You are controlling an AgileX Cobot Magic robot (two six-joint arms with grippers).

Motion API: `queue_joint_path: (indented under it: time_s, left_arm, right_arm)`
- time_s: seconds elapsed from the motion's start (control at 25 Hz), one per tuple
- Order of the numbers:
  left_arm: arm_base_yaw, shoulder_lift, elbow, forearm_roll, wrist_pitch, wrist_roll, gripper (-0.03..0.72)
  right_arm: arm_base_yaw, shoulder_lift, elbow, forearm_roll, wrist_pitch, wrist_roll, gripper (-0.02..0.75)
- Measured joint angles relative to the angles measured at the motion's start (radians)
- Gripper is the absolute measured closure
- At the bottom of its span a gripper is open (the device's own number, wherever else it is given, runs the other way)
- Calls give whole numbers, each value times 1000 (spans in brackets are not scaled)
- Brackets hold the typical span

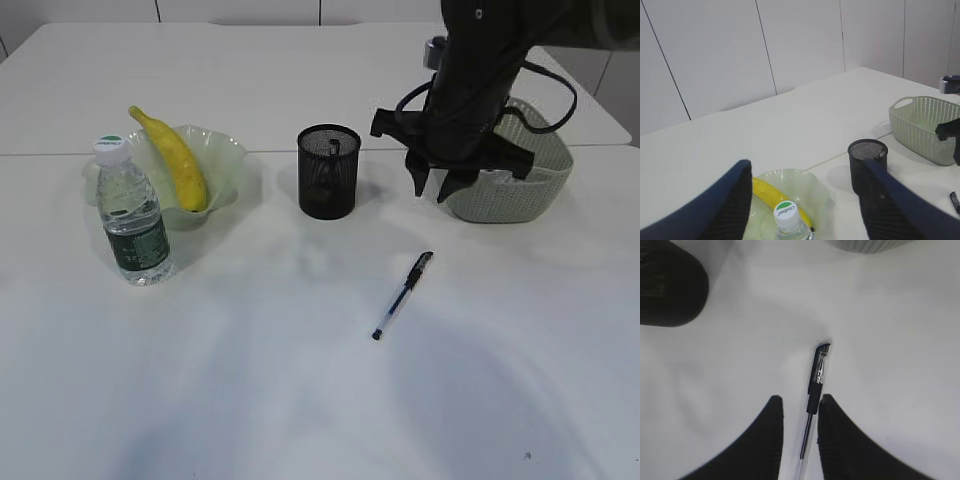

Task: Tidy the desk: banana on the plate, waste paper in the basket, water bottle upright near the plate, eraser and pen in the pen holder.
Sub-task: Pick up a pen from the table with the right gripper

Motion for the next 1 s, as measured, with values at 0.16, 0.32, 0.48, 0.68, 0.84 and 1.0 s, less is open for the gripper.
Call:
queue_joint_path:
  time_s: [0.16, 0.32, 0.48, 0.68, 0.84, 1.0]
  left_arm:
    - [0, 0, 0, 0, 0, 0, 214]
    - [0, 0, 0, 0, 0, 0, 214]
    - [0, 0, 0, 0, 0, 0, 214]
    - [0, 0, 0, 0, 0, 0, 214]
    - [0, 0, 0, 0, 0, 0, 214]
    - [0, 0, 0, 0, 0, 0, 214]
  right_arm:
    - [0, 43, 0, 0, 6, 28, 554]
    - [0, 69, 0, 6, 30, 33, 554]
    - [0, 103, 0, 41, 44, 35, 554]
    - [0, 135, 0, 87, 43, 36, 554]
    - [0, 160, 0, 117, 43, 36, 554]
    - [0, 180, 0, 124, 43, 36, 554]
